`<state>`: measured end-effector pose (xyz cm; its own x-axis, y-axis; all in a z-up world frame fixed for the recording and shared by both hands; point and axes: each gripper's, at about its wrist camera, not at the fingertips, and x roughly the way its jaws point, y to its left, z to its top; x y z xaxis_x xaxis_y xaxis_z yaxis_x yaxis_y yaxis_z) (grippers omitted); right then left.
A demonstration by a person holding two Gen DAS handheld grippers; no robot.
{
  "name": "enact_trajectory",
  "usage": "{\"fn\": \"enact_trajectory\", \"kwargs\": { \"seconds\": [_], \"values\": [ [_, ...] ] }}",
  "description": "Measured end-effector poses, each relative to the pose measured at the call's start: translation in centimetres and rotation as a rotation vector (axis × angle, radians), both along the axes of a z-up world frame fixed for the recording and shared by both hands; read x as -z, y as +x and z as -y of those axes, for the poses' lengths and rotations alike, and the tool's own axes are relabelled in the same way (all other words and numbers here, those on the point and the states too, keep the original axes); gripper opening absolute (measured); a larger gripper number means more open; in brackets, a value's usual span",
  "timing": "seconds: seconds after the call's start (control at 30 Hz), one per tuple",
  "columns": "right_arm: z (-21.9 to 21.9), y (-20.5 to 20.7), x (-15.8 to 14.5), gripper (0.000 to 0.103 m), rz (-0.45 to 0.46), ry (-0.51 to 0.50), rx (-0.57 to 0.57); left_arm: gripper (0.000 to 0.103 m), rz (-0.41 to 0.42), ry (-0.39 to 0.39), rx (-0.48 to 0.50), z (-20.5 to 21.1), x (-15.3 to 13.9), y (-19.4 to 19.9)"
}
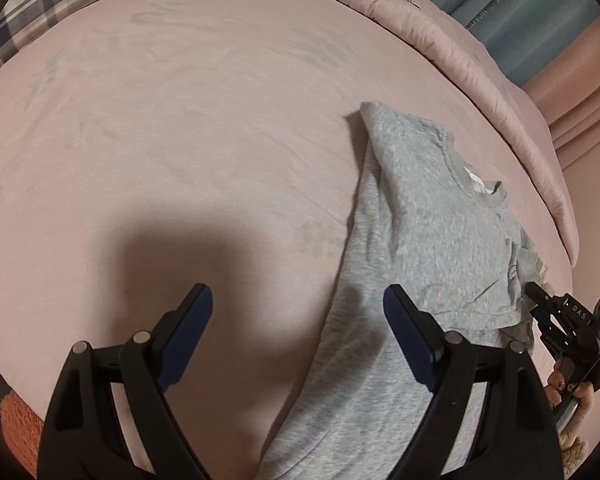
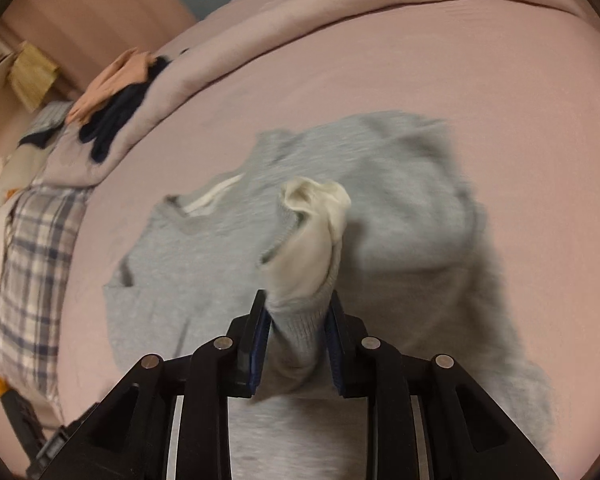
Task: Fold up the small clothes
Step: 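Lift the sleeve and shirt side with the right tool and fold it inward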
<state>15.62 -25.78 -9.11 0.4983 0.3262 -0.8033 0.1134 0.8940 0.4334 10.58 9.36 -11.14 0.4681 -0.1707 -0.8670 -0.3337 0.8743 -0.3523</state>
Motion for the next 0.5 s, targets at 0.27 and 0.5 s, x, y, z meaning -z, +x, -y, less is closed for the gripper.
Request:
{"fn": "enact_trajectory", "kwargs": {
  "seconds": [0.27,0.5],
  "values": [
    [3.7,-0.9,-0.8,0.051,0.023,0.035,0.074,0.087,0.020,0.000,0.062,1.6,-0.6,3.0],
    [2.0,0.7,0.3,0.053,0.000,0.001,0.002,0.082,-0.012,-0.030,0.137,3.9,1.2,5.9]
  ]
}}
